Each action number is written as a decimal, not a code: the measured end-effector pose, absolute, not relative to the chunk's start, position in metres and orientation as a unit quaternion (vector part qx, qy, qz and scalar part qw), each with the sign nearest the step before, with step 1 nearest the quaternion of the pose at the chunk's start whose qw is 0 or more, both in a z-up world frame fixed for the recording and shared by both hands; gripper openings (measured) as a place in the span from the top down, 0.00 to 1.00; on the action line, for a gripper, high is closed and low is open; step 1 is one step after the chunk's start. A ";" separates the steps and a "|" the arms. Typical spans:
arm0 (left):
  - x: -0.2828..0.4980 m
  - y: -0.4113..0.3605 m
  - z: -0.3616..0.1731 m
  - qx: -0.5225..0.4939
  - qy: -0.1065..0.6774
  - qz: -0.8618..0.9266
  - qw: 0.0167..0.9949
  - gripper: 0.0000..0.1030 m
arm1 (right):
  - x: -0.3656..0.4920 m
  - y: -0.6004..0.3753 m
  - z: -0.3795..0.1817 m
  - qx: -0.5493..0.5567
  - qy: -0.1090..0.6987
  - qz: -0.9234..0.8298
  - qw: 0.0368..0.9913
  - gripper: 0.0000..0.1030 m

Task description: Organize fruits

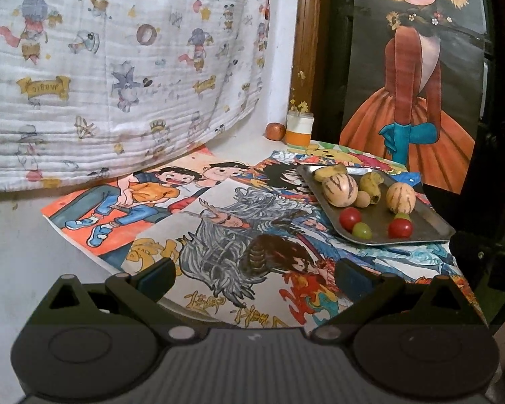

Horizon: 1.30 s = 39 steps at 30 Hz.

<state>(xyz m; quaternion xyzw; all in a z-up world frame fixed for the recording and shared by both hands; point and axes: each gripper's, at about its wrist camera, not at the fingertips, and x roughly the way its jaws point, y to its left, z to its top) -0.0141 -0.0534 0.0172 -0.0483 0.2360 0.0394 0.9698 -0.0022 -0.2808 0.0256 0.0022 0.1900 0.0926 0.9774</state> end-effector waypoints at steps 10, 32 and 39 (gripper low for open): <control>-0.015 -0.052 0.015 -0.048 0.236 0.040 0.970 0.00 | -0.003 -0.280 0.024 0.003 0.191 0.093 0.977 0.01; -0.016 -0.052 0.013 -0.048 0.237 0.040 0.969 0.00 | -0.004 -0.279 0.020 0.003 0.193 0.094 0.977 0.01; -0.015 -0.052 0.014 -0.048 0.237 0.040 0.969 0.00 | -0.004 -0.278 0.018 0.003 0.194 0.095 0.976 0.01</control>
